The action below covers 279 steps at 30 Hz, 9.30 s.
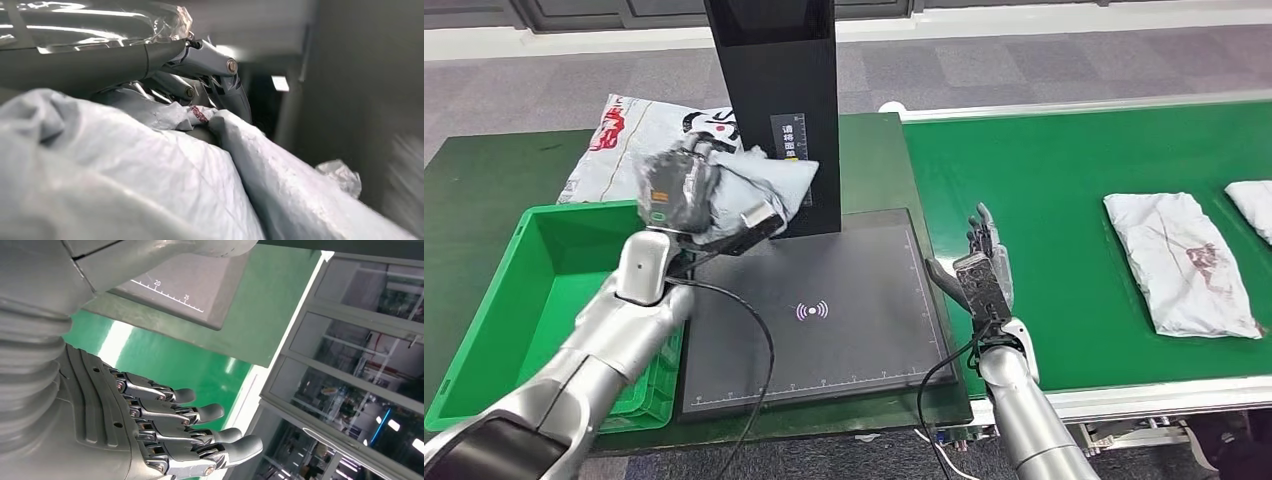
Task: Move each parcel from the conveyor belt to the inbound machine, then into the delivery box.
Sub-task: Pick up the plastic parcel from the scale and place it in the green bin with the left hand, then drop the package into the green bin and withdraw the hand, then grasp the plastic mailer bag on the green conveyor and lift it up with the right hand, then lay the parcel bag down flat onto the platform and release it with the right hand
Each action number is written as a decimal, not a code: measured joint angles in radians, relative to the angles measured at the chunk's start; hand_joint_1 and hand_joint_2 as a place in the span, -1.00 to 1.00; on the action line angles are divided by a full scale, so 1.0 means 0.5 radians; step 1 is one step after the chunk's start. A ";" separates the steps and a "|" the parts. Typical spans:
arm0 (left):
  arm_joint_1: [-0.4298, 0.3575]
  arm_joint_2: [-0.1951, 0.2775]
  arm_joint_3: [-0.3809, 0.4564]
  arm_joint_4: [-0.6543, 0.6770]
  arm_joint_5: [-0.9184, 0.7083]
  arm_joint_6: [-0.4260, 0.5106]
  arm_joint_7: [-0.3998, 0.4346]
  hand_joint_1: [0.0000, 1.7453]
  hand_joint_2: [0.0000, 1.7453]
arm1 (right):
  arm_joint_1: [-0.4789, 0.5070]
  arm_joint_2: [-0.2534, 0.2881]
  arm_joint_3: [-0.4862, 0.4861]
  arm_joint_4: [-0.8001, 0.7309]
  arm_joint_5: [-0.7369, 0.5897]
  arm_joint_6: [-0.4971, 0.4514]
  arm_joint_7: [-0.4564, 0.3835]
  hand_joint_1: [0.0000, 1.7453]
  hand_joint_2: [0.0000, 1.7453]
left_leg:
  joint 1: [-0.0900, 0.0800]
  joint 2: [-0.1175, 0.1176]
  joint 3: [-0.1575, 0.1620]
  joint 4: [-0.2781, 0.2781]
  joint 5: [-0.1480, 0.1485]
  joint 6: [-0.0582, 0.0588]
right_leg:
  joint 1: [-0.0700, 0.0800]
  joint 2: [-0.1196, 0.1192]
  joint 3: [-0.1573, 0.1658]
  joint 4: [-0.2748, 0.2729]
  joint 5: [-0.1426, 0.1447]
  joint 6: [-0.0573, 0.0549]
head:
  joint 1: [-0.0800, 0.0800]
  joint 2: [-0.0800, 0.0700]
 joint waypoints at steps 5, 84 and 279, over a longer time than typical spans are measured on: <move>0.026 0.110 0.333 -0.183 -0.162 0.070 -0.145 1.00 1.00 | 0.013 0.019 -0.031 0.009 0.000 -0.055 -0.036 -1.00 1.00 | 0.000 0.000 -0.002 0.000 0.000 0.000 | 0.000 0.000 -0.002 0.000 0.000 0.000 | 0.000 0.000; 0.535 0.360 0.948 0.071 -0.373 -0.391 0.262 -1.00 1.00 | 0.334 0.143 -0.314 -0.477 0.279 0.020 0.231 -1.00 1.00 | 0.001 0.013 -0.011 0.000 -0.003 -0.001 | 0.001 0.011 -0.016 -0.001 0.003 -0.002 | -0.001 0.000; 0.724 -0.303 0.498 -0.397 1.706 -0.653 -1.280 -1.00 1.00 | 0.112 -0.122 0.749 -0.500 0.399 0.187 0.336 -1.00 1.00 | -0.002 0.006 -0.017 0.004 0.001 0.007 | -0.001 0.005 -0.017 -0.003 0.006 0.004 | 0.000 0.000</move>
